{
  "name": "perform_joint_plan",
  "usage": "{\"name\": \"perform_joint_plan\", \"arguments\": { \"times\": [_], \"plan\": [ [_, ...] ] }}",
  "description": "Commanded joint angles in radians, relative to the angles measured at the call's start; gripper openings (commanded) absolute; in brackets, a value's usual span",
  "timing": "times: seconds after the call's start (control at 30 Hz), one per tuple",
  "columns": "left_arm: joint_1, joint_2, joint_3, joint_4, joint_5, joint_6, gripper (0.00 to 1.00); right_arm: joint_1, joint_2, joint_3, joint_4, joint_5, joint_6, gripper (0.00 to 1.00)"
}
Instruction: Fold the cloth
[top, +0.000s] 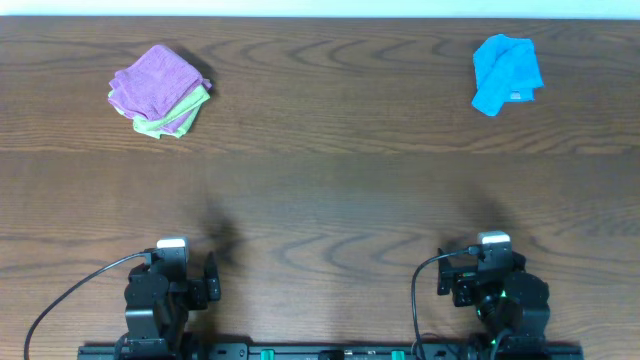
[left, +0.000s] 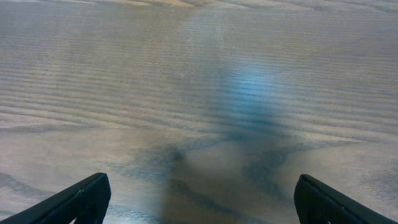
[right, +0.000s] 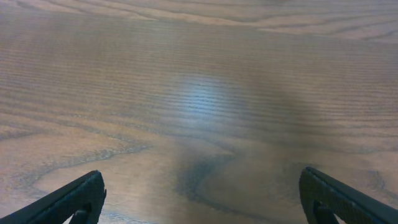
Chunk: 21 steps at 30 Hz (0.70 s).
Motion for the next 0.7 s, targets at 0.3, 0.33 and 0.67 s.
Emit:
{"name": "perform_joint_plan", "arguments": {
  "times": [0.3, 0.33, 0.67],
  "plan": [
    [-0.005, -0.007, -0.039, -0.031, -0.004, 0.029, 0.95, -0.008, -0.013, -0.012, -0.001, 0.011, -0.013, 0.99],
    [-0.005, -0.007, -0.039, -0.031, -0.004, 0.029, 0.96, -0.008, -0.013, -0.012, -0.002, 0.011, -0.013, 0.99],
    [-0.005, -0.007, -0.039, -0.031, -0.004, 0.029, 0.95, -0.008, -0.013, -0.012, -0.002, 0.011, -0.013, 0.99]
  ]
}}
